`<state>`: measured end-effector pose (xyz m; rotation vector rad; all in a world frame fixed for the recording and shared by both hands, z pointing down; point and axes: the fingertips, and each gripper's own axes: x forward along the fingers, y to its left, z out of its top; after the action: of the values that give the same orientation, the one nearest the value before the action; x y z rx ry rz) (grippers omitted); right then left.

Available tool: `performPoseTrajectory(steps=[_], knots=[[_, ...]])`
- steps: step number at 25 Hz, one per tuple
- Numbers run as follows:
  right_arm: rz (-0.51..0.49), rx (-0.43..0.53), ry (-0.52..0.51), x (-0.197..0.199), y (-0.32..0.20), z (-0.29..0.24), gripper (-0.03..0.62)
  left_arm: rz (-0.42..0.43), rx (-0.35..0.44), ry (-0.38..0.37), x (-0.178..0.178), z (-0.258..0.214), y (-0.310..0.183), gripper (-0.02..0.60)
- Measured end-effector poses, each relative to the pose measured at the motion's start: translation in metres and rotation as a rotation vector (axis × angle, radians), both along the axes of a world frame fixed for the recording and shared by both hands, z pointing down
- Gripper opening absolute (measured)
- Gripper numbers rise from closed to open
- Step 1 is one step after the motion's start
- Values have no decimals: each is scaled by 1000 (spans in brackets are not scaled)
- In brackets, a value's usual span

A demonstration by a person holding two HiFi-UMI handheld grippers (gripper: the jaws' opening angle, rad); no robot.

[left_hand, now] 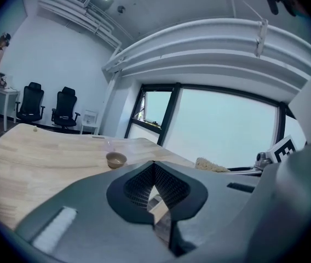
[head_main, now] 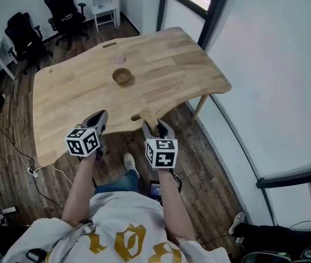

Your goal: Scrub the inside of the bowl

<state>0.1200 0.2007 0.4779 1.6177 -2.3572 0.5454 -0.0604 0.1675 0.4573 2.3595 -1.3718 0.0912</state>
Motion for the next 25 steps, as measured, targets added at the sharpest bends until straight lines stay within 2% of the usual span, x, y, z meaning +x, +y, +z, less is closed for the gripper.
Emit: performPoseTrajectory(steps=[7, 14, 17, 25], knots=[[41, -52, 4, 1, -132, 11, 172, 17, -17, -12, -5, 10, -136, 2], [10, -92, 38, -34, -236, 22, 172, 14, -48, -17, -34, 25, -240, 2], [4, -107, 49, -41, -258, 27, 172, 14, -67, -13, -39, 34, -265, 2], [-17, -171, 45, -51, -287, 47, 172, -18, -139, -33, -55, 63, -292, 2]])
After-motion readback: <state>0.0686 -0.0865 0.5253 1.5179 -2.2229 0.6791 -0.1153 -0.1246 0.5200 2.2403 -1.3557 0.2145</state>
